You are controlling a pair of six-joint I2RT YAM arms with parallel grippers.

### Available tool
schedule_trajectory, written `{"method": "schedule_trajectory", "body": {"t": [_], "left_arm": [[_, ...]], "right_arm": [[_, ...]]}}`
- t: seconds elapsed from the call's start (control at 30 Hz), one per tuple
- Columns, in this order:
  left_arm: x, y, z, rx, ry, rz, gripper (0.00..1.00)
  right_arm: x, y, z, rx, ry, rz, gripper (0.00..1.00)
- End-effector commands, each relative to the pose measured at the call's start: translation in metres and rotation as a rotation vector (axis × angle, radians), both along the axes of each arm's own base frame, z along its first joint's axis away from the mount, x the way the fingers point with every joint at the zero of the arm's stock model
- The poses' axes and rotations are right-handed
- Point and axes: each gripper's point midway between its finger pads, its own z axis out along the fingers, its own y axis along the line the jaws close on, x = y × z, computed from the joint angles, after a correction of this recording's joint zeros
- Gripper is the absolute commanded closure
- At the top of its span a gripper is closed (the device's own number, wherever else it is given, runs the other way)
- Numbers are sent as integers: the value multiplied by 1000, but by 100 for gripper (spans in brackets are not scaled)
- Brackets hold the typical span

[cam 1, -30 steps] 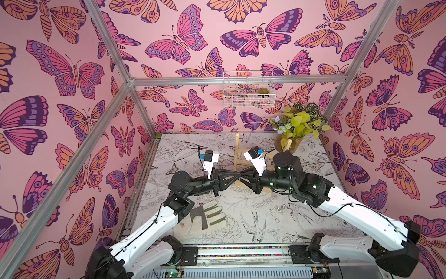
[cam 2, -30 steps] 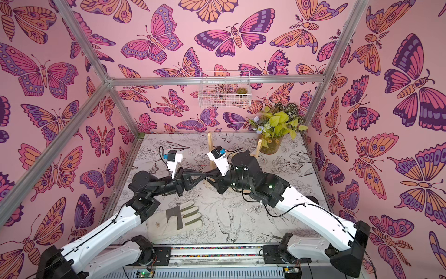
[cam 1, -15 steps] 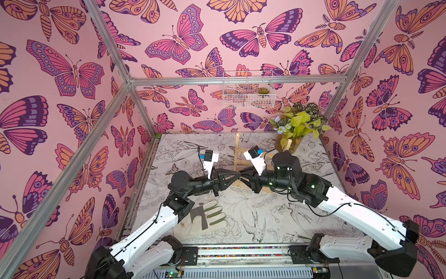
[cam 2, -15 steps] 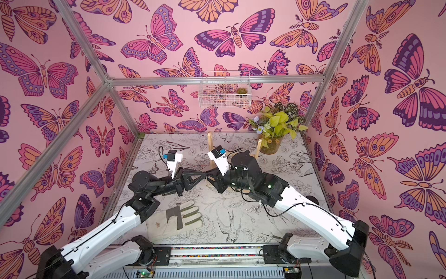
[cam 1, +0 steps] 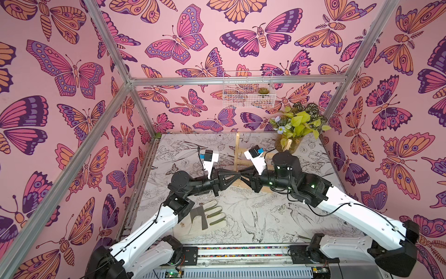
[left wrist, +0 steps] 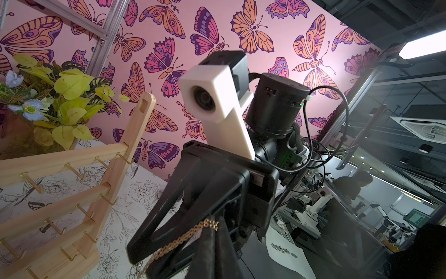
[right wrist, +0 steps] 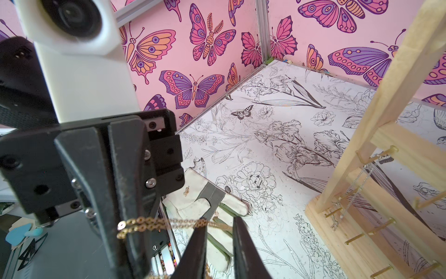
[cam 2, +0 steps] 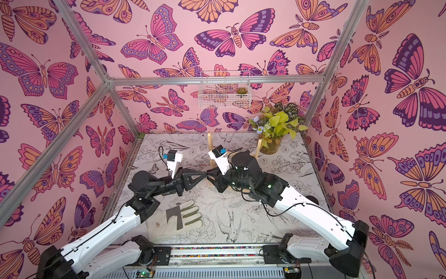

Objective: Hang the necklace on the jewelry display stand
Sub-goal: Adjust the necklace.

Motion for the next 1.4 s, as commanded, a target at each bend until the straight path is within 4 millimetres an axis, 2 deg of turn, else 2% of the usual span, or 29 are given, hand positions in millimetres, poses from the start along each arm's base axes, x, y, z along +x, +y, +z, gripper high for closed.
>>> {"method": "schedule_trajectory", "body": {"t": [0.0, 1.37], "left_arm": [[-1, 2, 9, -21, -27, 2, 100], [2, 3, 6, -15, -19, 26, 100]], "right_arm": [[-2, -4, 4, 9, -3, -2, 78], [-1, -7, 1, -7, -3, -15, 79]]}}
